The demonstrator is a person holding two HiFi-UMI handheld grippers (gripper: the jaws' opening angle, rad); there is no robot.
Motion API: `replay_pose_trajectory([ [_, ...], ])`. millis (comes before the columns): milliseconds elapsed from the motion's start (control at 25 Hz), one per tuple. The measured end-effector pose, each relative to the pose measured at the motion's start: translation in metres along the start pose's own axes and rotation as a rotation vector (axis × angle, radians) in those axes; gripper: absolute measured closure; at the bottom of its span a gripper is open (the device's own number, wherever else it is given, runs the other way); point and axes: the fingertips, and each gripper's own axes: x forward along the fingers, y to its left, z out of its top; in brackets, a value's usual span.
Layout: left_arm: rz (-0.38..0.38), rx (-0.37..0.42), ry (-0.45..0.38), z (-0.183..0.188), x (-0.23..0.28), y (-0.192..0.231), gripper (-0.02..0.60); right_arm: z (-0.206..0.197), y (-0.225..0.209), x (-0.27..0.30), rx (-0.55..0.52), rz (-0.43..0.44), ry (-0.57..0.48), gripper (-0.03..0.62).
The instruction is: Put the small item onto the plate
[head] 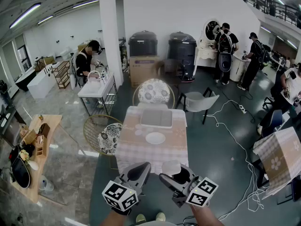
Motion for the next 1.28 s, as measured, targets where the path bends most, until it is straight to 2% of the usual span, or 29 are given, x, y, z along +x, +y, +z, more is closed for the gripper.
replay_pose_trajectory([
  [240,0.004,0.0,0.005,-0.002,-0.001,-0.001,0.577,-0.001,0.001,-0.001,0.007,0.007,0.001,0.306],
  [880,0.015,-0.001,0.023,-0.011,-0.001,0.0,0.577,0.0,-0.006,-0.011,0.114,0.022,-0.047,0.304],
  [1280,0.054,0.017,0.026,-0.014,0.015,-0.006,0.577,0.009,-0.021,-0.024,0.131,0.062,-0.056,0.306],
])
